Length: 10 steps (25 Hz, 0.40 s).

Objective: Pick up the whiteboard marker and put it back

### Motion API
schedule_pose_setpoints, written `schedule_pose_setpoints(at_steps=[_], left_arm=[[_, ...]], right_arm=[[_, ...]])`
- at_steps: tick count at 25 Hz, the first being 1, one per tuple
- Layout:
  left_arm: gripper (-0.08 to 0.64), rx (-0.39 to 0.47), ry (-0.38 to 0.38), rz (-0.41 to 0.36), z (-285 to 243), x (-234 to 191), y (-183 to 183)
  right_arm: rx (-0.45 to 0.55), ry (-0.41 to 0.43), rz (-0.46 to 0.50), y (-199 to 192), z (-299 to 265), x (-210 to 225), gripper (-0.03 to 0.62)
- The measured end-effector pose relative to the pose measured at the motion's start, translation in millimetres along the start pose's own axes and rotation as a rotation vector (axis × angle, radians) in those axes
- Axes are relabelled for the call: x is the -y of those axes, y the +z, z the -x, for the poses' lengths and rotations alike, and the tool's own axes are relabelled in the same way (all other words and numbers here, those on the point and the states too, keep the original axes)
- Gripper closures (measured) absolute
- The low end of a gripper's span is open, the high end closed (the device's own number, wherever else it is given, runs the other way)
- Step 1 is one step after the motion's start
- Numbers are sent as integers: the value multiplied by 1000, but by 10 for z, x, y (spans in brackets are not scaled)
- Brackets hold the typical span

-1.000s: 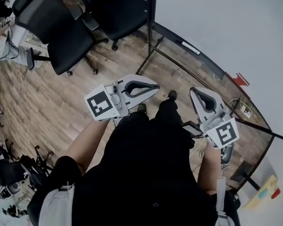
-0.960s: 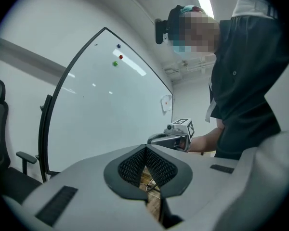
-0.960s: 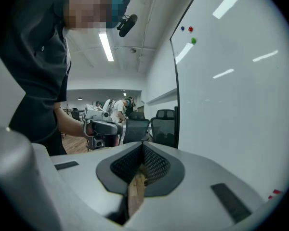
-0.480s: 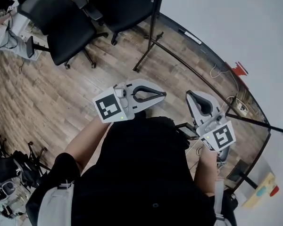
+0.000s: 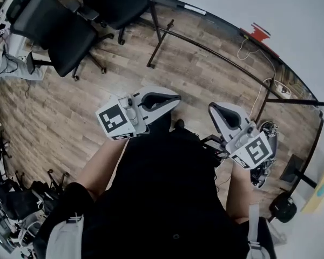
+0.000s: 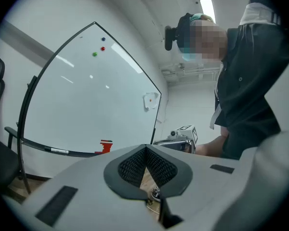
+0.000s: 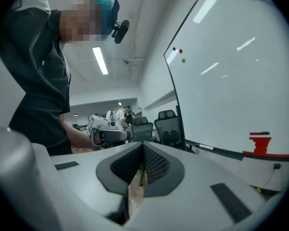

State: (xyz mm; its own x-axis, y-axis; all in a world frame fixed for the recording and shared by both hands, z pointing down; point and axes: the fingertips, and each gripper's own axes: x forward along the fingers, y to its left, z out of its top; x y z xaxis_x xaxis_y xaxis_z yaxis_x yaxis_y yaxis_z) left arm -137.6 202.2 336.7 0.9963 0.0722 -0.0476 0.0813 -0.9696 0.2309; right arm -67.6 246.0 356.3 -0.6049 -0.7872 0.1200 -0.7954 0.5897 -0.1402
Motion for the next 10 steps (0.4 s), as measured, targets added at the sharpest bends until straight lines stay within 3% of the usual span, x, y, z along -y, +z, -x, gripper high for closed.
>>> schedule_pose_setpoints(at_steps=[5, 10], left_arm=[[548, -53, 29, 17, 103, 394, -282], [548, -87, 86, 15, 377, 631, -367]], right_arm=[[3, 10, -20, -282, 238, -265, 574], [49, 62, 22, -187, 154, -612, 574]])
